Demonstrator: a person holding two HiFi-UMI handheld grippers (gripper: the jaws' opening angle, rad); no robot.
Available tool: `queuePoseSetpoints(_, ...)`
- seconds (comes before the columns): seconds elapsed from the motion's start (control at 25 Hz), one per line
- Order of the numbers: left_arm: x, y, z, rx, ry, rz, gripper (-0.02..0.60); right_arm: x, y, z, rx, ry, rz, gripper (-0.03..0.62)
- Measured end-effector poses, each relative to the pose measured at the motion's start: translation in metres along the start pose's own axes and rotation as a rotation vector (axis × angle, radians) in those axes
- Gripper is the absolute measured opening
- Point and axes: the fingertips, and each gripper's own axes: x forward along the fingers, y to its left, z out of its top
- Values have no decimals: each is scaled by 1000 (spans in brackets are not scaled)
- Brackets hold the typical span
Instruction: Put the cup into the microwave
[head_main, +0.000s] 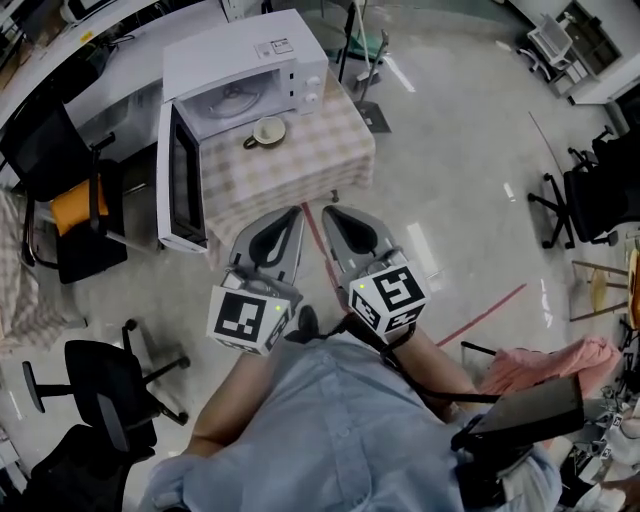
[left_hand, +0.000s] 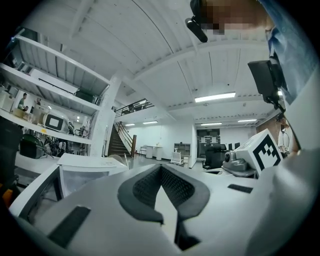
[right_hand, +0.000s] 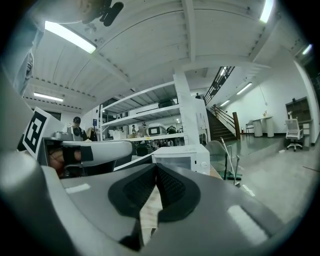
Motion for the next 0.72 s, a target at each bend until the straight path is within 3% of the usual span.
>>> queuePoseSetpoints(0.36, 25, 20, 1, 5, -12, 23, 5, 29, -23, 12, -17, -6, 22, 5)
queuePoseSetpoints(0.72, 66, 44, 4, 23, 26, 122, 5, 69, -61, 22, -3, -26, 118, 5)
